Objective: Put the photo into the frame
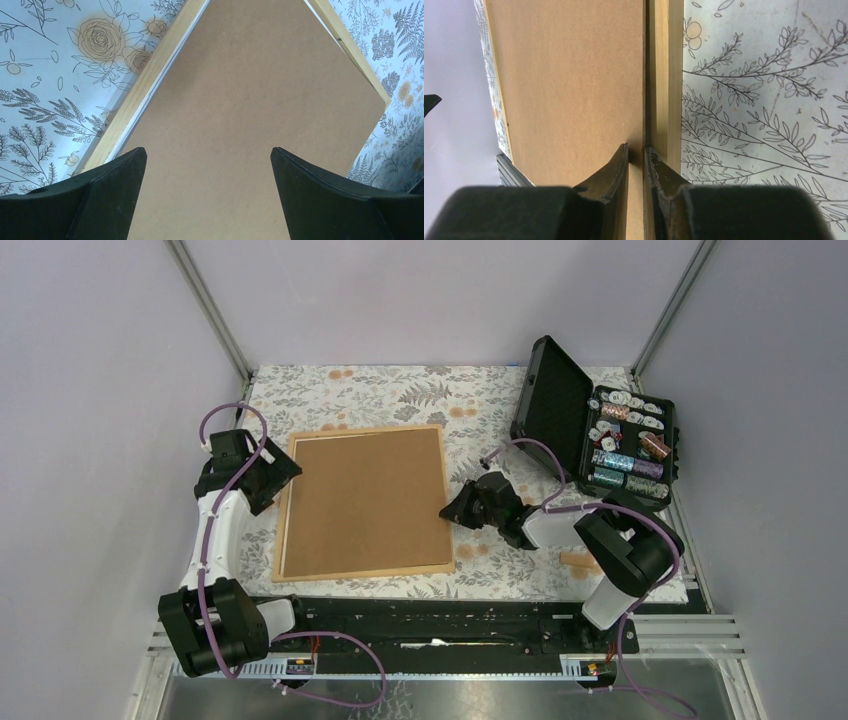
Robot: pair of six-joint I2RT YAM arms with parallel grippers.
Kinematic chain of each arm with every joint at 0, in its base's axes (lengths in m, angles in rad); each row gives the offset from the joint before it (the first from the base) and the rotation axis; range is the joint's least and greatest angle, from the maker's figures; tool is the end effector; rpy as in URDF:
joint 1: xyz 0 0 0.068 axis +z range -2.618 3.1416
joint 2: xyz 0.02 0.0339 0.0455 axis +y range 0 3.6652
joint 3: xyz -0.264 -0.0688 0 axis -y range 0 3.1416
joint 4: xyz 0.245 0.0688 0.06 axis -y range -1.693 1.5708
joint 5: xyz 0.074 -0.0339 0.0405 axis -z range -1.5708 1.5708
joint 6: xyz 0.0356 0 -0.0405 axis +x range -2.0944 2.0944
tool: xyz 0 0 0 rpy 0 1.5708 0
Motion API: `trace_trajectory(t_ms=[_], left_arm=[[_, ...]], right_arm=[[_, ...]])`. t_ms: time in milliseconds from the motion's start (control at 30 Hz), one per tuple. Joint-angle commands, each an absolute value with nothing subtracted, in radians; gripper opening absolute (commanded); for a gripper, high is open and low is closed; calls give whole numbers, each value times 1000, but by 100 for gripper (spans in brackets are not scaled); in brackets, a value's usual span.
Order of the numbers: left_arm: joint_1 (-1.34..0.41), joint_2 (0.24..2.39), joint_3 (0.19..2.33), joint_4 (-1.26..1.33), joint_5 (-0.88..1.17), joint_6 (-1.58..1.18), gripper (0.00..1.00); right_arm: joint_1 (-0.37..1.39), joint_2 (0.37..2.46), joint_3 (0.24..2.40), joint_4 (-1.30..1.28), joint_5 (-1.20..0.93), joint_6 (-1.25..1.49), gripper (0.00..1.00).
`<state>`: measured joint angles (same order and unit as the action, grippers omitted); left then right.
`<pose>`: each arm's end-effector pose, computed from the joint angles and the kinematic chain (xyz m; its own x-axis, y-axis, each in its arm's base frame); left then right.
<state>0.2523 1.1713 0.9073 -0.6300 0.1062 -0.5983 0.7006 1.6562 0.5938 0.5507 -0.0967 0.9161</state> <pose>0.2314 0.0558 0.2654 -0.5202 -0.7125 -0.4710 -0.5772 0.6997 -0.4210 0.2345 0.2022 0.1381 -0.7880 0.3683 -0.4934 -0.1330 0.6807 0.7204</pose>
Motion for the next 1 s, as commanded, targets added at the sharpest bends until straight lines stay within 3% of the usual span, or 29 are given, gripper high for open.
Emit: trace_trajectory(t_ms=[0, 367, 667, 800, 867, 967], left_arm=[[253, 1163, 914, -583, 125, -589, 99], [253, 1178, 903, -567, 130, -582, 99], [254, 1184, 915, -559, 127, -579, 99], [254, 1172, 924, -557, 131, -578, 99], [253, 1165, 928, -556, 141, -575, 99], [253, 1152, 928, -559, 160, -564, 99]], right_arm=[[711, 1678, 653, 549, -62, 914, 8], [726, 1714, 727, 494, -8, 925, 9], [744, 1653, 798, 269, 35, 818, 46], [747, 1607, 854, 97, 58, 691, 71], [746, 1577, 896, -50, 96, 613, 77], [746, 1515, 886, -69, 105, 517, 81]])
